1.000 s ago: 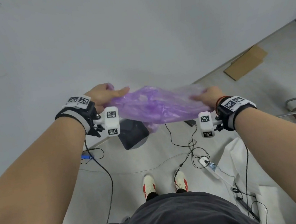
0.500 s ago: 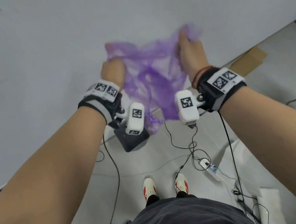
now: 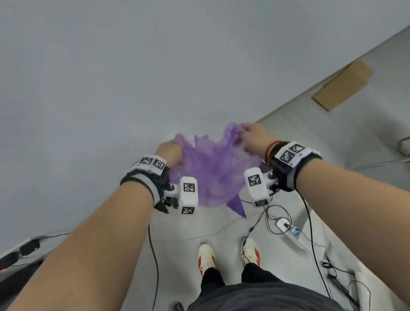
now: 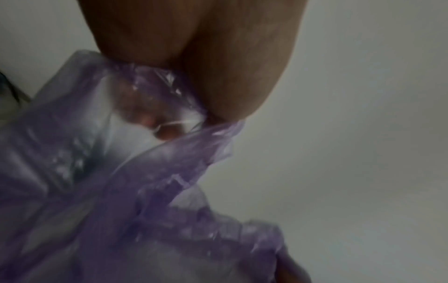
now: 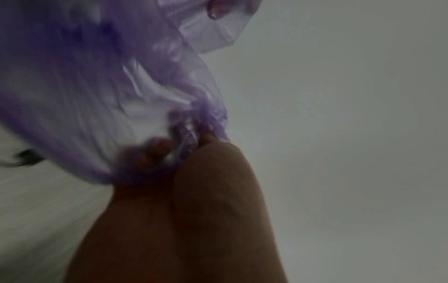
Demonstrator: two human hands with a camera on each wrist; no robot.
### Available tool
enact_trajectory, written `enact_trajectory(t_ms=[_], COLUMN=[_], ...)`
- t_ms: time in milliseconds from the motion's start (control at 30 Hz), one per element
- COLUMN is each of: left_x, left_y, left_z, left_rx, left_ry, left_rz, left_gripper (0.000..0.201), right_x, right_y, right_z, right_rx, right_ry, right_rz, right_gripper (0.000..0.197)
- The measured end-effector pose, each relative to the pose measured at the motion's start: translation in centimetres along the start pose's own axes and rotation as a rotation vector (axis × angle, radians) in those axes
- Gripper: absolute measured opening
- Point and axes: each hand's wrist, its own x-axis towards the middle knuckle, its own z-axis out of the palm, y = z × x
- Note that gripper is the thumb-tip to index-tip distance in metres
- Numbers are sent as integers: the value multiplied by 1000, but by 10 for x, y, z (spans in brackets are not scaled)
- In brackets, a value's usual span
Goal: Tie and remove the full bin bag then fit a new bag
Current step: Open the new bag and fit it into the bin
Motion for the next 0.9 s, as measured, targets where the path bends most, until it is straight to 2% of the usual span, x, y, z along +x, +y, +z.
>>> enact_trajectory(t_ms=[100, 200, 267, 333, 400, 467, 500, 567, 600, 667, 733, 767, 800, 833, 867, 900], left_x=[-9, -28, -34, -33, -31, -23, -18, -14, -10, -8, -3, 0, 2, 6, 4, 5], left_y=[30, 36, 34, 32, 26, 19, 13, 4, 0, -7, -15, -18, -19, -22, -22, -22], left_z=[-11, -11, -12, -17, -23, -27, -28, -31, -32, -33, -35, -35, -35, -34, -33, -31], left_rx=[-469, -763, -818, -757, -635, -417, -305, -182, -155, -149, -126, -62, 27, 117, 180, 208], left_ry=[24, -118, -233, -262, -364, -484, -513, -540, -535, -557, -550, -549, -530, -466, -372, -283], left_rz=[111, 99, 110, 148, 165, 243, 284, 284, 270, 249, 233, 220, 208, 197, 203, 208], left_gripper=[38, 32, 25, 22, 24, 27, 27, 10, 19, 18, 18, 36, 56, 67, 66, 56], right_x=[1, -4, -3, -2, -1, -2, -4, -9, -9, -8, -1, 3, 6, 6, 10, 11], right_y=[-55, -61, -55, -51, -48, -47, -47, -45, -41, -32, -20, -17, -13, -11, -7, -7], right_z=[-11, -11, -10, -12, -15, -19, -22, -32, -37, -46, -45, -43, -40, -36, -32, -30], right_rx=[252, 257, 240, 312, 483, 603, 587, 446, 307, -104, -423, -455, -402, -286, -164, -50], right_ry=[94, 119, 134, 113, 81, 30, -9, -126, -179, -226, -133, -22, 94, 198, 282, 323], right_rz=[-154, -139, -105, -42, 47, 108, 96, 13, -26, -36, 14, 48, 81, 116, 129, 135], right_gripper=[28, 31, 33, 30, 23, 21, 17, 4, 16, 31, 25, 24, 25, 26, 26, 26])
